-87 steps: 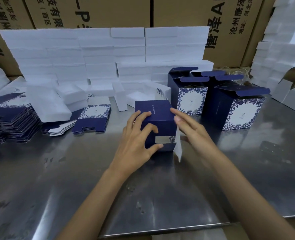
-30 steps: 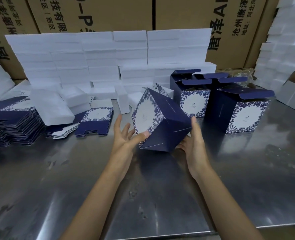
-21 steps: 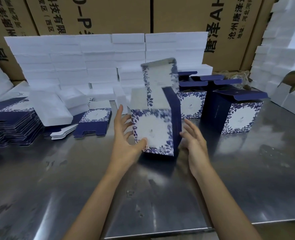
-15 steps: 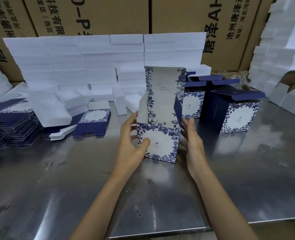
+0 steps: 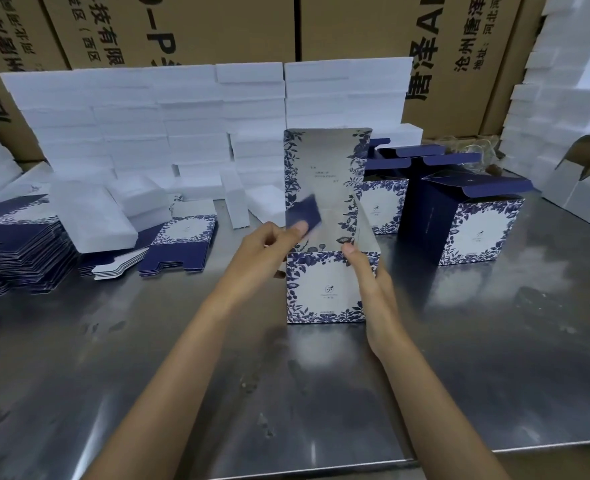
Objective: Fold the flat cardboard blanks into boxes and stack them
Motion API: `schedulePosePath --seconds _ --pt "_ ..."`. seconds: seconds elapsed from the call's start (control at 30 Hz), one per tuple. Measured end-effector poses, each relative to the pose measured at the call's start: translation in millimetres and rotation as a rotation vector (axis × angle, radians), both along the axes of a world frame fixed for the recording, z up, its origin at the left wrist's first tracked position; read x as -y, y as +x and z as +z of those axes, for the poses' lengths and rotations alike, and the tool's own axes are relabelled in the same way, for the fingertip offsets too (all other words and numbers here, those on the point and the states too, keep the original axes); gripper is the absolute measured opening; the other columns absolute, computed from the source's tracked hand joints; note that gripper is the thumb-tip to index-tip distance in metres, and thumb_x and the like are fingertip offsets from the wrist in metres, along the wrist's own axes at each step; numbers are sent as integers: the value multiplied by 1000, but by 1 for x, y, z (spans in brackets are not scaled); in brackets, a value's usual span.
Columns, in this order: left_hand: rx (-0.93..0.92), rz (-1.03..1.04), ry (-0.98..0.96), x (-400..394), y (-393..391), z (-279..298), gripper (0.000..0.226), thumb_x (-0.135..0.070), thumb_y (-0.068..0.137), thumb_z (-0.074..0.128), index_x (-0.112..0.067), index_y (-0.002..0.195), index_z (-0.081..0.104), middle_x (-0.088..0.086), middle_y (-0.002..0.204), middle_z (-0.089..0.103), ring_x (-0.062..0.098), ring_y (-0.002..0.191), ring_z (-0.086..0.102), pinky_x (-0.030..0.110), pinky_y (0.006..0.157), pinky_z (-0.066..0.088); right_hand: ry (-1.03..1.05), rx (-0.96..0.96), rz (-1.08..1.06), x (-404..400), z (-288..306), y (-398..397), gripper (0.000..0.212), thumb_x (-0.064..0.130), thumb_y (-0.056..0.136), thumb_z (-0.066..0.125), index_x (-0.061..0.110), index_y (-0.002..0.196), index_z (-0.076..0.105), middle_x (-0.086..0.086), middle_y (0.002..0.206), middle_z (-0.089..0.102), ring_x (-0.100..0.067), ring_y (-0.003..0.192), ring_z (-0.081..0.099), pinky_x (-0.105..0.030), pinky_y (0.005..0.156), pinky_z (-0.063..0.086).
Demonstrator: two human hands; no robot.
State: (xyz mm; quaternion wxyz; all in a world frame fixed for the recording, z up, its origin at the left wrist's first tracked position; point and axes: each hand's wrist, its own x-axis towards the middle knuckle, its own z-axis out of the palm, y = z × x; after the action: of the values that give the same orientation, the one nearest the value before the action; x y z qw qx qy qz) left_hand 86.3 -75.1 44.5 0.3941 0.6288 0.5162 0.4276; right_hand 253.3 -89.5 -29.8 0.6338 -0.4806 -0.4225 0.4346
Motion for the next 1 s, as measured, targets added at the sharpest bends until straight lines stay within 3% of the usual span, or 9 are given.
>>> schedulePosePath --seconds 0.17,0.23,0.3,0.4,0.57,0.67,0.77,0.87,1.0 --pt "-178 30 96 -4 2 4 30 -16 91 65 -13 73 42 -3 66 43 1 49 41 17 56 42 26 6 -26 0 3 -2 82 83 63 65 45 136 55 39 115 65 30 98 54 1 76 41" --pt "-269 77 145 -6 5 5 27 -13 88 64 -13 71 43 0 67 46 11 57 43 29 63 37 2 8 -29 0 3 -1 69 83 66 63 55 128 54 48 113 60 38 94 46 -3 77 36" --pt "-332 104 140 -10 6 9 28 -17 89 62 -14 67 45 1 66 52 20 64 50 32 66 39 -30 17 -31 -1 4 1 58 77 66 65 58 120 55 58 92 55 40 84 45 -7 77 32" --pt "-353 101 82 -18 4 15 39 -29 97 57 -11 63 49 4 58 60 22 61 62 30 67 47 -27 21 -40 -3 2 4 84 78 59 64 44 136 58 54 87 58 38 81 48 -12 78 34" --pt "-416 44 31 -29 0 19 40 -20 99 52 -1 63 55 3 51 62 11 46 63 16 47 47 -35 -6 -15 -4 4 3 87 77 57 65 41 136 60 43 101 65 30 92 54 -11 80 37" --pt "-385 37 -25 -38 -3 22 41 -29 98 56 7 82 67 6 59 67 13 50 65 21 52 54 -49 -39 6 -2 7 4 85 75 58 67 38 135 62 32 114 69 16 107 59 -16 88 42" --pt "-355 53 17 -41 -3 15 35 -29 99 54 -3 77 59 6 65 61 11 49 61 24 55 51 -66 -46 33 -2 8 4 76 74 60 68 39 127 66 25 117 72 2 114 64 -28 99 46" --pt "-313 76 69 -42 0 7 32 -23 99 50 -8 70 48 4 59 51 6 41 52 21 52 45 -75 -41 34 -3 7 4 80 77 58 68 41 129 64 24 119 71 4 113 63 -30 100 46" --pt "-105 160 104 -47 7 -4 27 -26 93 58 -1 83 54 11 82 54 18 68 55 33 67 50 -111 -47 37 -5 10 5 109 91 48 67 37 143 55 18 138 61 -4 131 53 -30 106 40"
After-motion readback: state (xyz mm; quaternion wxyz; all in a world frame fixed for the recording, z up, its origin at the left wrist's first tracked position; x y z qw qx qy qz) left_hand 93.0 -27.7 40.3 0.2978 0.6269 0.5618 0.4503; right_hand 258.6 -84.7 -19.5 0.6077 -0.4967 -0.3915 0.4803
